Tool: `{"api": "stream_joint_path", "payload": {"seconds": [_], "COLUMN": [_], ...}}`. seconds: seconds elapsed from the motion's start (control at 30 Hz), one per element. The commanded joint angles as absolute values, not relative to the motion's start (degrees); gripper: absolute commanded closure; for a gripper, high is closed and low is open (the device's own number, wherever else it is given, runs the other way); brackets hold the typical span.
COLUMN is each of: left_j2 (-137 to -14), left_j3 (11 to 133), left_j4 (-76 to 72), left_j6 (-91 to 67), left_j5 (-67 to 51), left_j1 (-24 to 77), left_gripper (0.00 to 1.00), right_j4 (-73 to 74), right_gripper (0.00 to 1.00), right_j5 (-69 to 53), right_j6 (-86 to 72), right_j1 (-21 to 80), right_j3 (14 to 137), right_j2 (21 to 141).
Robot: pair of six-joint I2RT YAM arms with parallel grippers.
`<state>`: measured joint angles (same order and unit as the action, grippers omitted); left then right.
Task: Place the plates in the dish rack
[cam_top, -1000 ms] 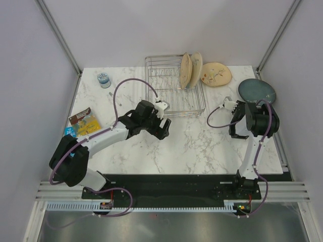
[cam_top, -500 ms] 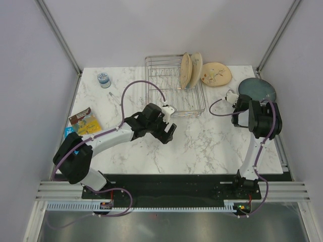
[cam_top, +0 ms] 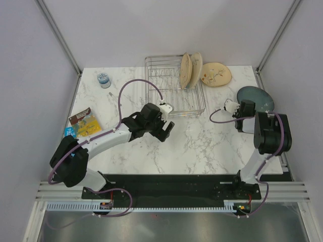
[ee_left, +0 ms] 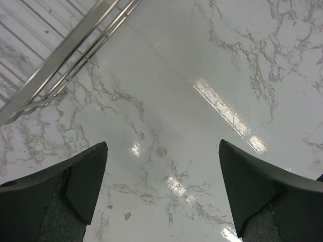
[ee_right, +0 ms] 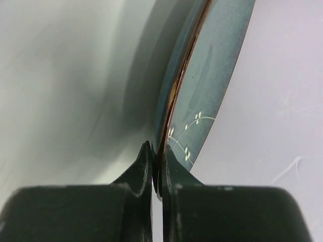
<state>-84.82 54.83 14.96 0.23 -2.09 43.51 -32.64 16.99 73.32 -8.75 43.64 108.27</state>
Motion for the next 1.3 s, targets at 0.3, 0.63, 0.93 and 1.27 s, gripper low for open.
{"api": "stream_joint_path", "payload": {"seconds": [0.3, 0.63, 0.93, 1.27], "left_j2": [-72.00, -68.65, -68.29, -74.96], "left_j3": [50.98, 43.51, 37.97, 31.91], "left_j4": [15.02, 19.86, 20.48, 9.68], "left_j6": [-5.25, -25.83, -38.66, -48.33], "left_j5": [-1.74, -12.22, -15.82, -23.80], "left_j1": [34.90, 28.21, 26.98, 27.16], "left_gripper": [0.03, 0.07, 0.00, 0.16], "right_j4": [15.48, 47.70, 36.04, -1.01], "right_gripper": [1.00, 1.00, 1.00, 1.00], "right_j5": [-14.22, -41.91, -48.95, -48.17], "right_j6": [106.94, 151.92, 152.93, 152.84], "right_j1": [-6.15, -5.98, 10.88, 21.79], "right_j3": [19.52, 13.63, 4.31, 4.92], "right_j2": [54.26, 33.57, 38.56, 71.69]}}
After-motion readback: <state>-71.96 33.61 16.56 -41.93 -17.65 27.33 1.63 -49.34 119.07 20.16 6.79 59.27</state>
